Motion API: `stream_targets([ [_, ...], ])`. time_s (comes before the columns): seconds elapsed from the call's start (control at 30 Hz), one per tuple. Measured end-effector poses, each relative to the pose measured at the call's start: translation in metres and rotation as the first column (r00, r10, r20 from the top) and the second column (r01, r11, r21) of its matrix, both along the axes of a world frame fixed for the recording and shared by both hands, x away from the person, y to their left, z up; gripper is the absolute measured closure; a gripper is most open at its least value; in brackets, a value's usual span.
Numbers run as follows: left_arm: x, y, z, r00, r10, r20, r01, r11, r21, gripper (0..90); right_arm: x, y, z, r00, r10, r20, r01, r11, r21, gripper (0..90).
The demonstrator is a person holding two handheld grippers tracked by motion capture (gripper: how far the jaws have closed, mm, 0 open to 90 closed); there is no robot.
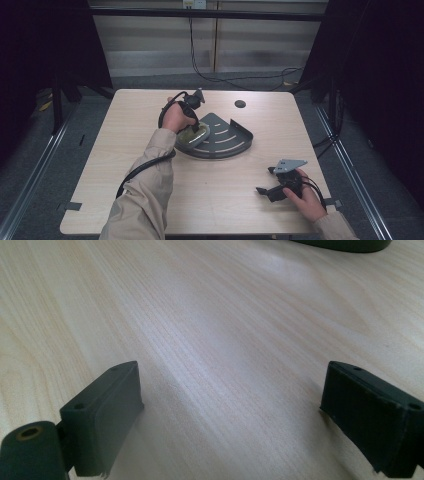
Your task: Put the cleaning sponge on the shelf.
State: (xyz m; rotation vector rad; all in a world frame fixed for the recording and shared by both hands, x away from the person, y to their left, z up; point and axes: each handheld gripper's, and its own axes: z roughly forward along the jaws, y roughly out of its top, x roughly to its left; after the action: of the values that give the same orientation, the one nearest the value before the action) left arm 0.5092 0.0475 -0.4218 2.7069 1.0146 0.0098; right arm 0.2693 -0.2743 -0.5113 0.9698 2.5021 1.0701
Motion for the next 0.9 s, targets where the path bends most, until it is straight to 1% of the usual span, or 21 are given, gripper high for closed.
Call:
stream_targets([
  [0.1,-0.001,0.0,0.001,0.9999,0.012,0.002,-0.012,0.9999,-0.001,50.8,0.0,0.0,0.0,1.0,0.001,0.0,-0.001,1.0,0.0,8.9],
  [0.13,-0.001,0.0,0.003,0.9997,0.022,0.006,-0.022,0.9997,0.002,47.5,0.0,0.0,0.0,1.0,0.0,0.0,0.0,1.0,0.0,8.9],
  [0.23,-0.001,0.001,0.004,0.9997,0.023,0.005,-0.023,0.9997,0.003,41.9,0.0,0.0,0.0,1.0,0.0,0.0,0.0,1.0,0.0,8.9],
  [0.27,-0.001,0.001,0.005,0.9994,0.032,0.008,-0.032,0.9995,0.005,40.4,0.0,0.0,0.0,1.0,0.0,0.001,0.0,1.0,0.0,8.9],
  [0.3,-0.002,0.001,0.006,0.9992,0.041,0.005,-0.041,0.9991,0.006,38.7,0.0,0.0,0.0,1.0,0.0,0.006,0.0,1.0,-0.002,8.9],
  [0.4,-0.001,0.001,0.008,0.9992,0.04,0.0,-0.04,0.9991,0.016,33.9,0.0,0.0,0.0,1.0,0.0,0.005,0.0,1.0,-0.002,8.9],
  [0.5,-0.002,0.002,0.009,0.9987,0.051,-0.003,-0.051,0.9985,0.018,29.1,0.0,0.0,0.0,1.0,0.0,0.006,0.0,1.0,-0.002,8.9],
  [0.53,-0.002,0.002,0.01,0.9981,0.059,-0.017,-0.059,0.998,0.023,27.2,0.0,0.0,0.0,1.0,0.0,0.006,0.0,1.0,-0.002,8.9],
  [0.67,-0.003,0.004,0.012,0.9981,0.059,-0.02,-0.058,0.998,0.026,22.7,0.0,0.0,0.0,1.0,-0.001,0.006,0.001,1.0,-0.002,8.9],
  [0.77,-0.004,0.005,0.015,0.9976,0.069,-0.011,-0.068,0.9973,0.027,20.4,0.0,0.0,0.0,1.0,0.0,0.006,0.0,1.0,-0.002,8.9],
  [0.8,-0.005,0.006,0.016,0.9972,0.072,-0.019,-0.071,0.9971,0.027,19.8,0.0,0.0,0.0,1.0,0.0,0.006,0.0,1.0,-0.002,8.9],
  [0.9,-0.007,0.007,0.016,0.9975,0.067,-0.023,-0.066,0.9974,0.027,18.0,0.0,0.0,0.0,1.0,0.0,0.006,0.0,1.0,-0.002,8.9],
])
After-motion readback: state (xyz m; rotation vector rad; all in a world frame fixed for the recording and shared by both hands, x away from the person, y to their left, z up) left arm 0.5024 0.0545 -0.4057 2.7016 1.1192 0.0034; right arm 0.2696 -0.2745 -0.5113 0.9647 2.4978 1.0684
